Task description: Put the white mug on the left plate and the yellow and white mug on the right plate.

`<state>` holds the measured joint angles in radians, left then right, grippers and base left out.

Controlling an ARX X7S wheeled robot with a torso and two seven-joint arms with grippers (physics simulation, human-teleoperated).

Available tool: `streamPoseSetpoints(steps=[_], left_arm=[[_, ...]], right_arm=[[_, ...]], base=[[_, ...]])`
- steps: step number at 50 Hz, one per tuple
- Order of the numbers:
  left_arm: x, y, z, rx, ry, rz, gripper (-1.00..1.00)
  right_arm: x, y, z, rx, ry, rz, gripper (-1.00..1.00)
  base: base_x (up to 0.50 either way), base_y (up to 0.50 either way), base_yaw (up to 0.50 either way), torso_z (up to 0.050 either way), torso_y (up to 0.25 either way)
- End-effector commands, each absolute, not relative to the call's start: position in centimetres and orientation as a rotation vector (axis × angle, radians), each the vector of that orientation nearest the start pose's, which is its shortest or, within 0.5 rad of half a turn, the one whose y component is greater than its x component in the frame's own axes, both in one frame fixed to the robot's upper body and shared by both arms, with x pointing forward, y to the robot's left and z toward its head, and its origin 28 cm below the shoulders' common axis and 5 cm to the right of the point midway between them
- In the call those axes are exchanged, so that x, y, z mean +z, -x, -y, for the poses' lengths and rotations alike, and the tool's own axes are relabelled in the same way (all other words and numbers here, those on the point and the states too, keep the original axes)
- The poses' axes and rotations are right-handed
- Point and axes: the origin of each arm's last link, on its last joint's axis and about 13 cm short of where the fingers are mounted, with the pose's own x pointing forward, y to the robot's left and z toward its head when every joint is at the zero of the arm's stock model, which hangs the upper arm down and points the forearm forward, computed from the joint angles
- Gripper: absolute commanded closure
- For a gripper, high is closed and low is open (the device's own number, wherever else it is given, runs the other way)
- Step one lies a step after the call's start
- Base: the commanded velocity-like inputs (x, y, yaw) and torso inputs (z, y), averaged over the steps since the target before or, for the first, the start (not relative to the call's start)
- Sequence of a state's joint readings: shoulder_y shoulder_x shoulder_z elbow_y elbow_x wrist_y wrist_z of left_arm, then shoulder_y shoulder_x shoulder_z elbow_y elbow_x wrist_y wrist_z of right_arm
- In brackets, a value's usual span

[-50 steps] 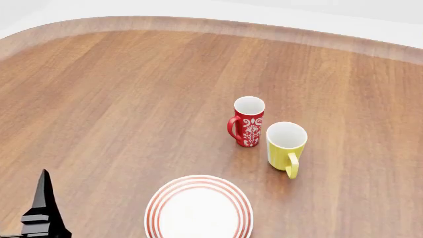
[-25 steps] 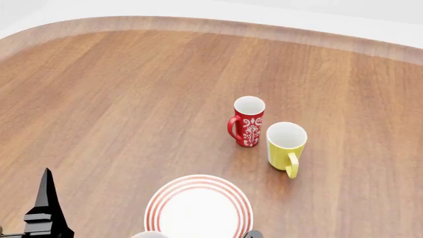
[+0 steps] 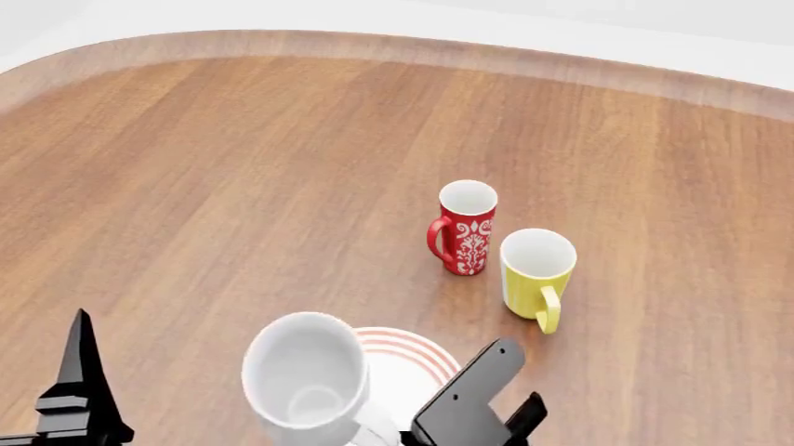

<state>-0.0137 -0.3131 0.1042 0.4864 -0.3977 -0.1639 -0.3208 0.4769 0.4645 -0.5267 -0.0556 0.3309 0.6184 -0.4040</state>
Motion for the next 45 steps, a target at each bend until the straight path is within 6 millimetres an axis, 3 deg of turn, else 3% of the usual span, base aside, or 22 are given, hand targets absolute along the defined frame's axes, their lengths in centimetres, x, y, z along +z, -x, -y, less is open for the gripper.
streamPoseSetpoints(steps=[1,7,28,45], left_arm=[[11.0,-20.2,-22.5,0.037,0.134,0.259,-1.0],[11.0,-20.1,-22.4,0.036,0.132,0.256,-1.0],[11.3,-19.8,-22.4,0.033,0.132,0.261,-1.0],[11.5,-19.5,-22.6,0.027,0.147,0.265,-1.0]], right_arm=[[8.2,-30.2,12.6,0.674,0.257,-0.372,1.0],[7.7,-31.4,13.0,0.639,0.227,-0.387,1.0],[5.4,-32.0,13.0,0.591,0.215,-0.493,1.0],[3.9,-33.8,12.5,0.564,0.196,-0.571,1.0]], base=[[0.0,0.0,0.0,0.0,0.0],[0.0,0.0,0.0,0.0,0.0],[0.0,0.0,0.0,0.0,0.0],[0.0,0.0,0.0,0.0,0.0]])
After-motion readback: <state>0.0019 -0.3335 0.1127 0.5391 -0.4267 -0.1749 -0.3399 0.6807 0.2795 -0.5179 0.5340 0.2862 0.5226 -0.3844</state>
